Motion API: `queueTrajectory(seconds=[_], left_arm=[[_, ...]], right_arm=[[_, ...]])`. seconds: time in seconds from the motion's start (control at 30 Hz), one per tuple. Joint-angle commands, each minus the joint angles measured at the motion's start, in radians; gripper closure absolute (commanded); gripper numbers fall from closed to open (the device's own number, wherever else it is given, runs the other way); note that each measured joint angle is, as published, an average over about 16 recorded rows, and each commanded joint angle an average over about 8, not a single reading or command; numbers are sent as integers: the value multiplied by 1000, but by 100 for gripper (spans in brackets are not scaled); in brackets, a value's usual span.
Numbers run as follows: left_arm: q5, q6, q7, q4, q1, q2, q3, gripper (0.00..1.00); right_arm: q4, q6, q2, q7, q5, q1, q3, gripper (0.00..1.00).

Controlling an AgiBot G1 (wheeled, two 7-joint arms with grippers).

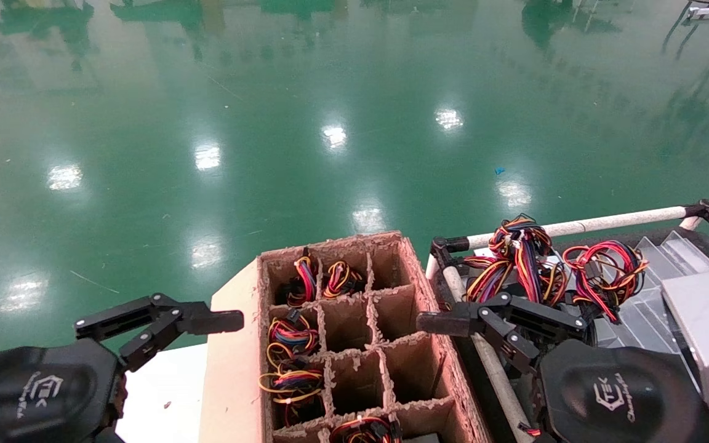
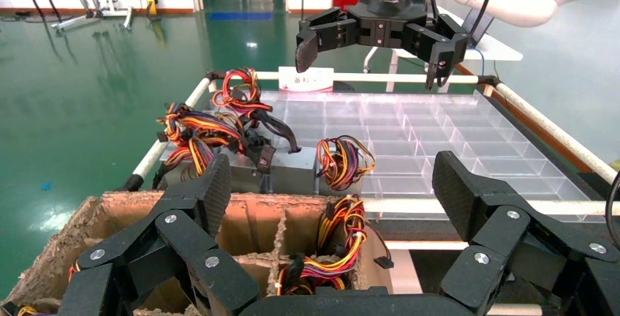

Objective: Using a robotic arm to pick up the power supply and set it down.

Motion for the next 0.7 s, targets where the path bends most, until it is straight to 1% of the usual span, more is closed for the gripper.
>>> queueTrajectory(seconds=[0.03,0.1,0.13,0.27,0.3,0.33,0.7], left_arm=[[0,0,0,0,0,0,0,7],[0,0,0,0,0,0,0,29],[0,0,0,0,0,0,0,38],[0,0,0,0,0,0,0,88],[0,0,0,0,0,0,0,96],[0,0,0,0,0,0,0,100],[0,0,0,0,0,0,0,100]], right_arm=[[0,0,0,0,0,0,0,0],[0,0,0,0,0,0,0,0],[0,0,0,0,0,0,0,0],[0,0,0,0,0,0,0,0],[0,0,0,0,0,0,0,0],[0,0,0,0,0,0,0,0],[0,0,0,0,0,0,0,0]])
